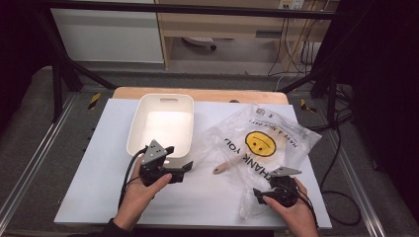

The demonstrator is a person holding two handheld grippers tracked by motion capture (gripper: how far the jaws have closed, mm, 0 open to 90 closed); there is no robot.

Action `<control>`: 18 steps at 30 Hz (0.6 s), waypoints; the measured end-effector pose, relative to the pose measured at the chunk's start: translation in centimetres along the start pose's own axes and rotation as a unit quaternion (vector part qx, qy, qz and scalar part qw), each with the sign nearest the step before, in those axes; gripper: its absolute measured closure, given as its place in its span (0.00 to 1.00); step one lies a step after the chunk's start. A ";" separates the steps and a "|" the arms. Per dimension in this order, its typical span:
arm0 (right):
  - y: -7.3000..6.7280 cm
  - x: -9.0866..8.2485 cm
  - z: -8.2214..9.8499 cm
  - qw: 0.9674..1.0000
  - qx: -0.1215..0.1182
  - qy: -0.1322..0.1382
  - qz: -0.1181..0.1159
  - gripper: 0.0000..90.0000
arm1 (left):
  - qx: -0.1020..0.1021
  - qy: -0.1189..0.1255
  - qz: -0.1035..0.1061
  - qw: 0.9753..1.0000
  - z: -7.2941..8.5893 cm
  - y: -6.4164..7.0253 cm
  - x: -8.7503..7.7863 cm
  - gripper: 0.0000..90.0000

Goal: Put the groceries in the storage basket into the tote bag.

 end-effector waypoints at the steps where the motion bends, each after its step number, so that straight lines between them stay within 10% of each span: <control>1: 0.0 0.1 0.1 1.000 -0.005 -0.007 0.006 0.13 | 0.002 0.000 0.000 1.000 0.0 0.0 0.0 0.16; 18: 2.0 -2.0 0.2 0.996 0.069 0.044 0.039 0.08 | 0.006 -0.002 -0.001 1.000 0.1 0.3 0.1 0.16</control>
Point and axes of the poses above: each handheld gripper's, and its own axes: x roughly forward along the jaws, z roughly out of its underside, y roughly to its right, the point moved 2 cm from there along x, roughly forward along the jaws, and after that the axes turned 11 degrees about -y, right-handed, at the moved point
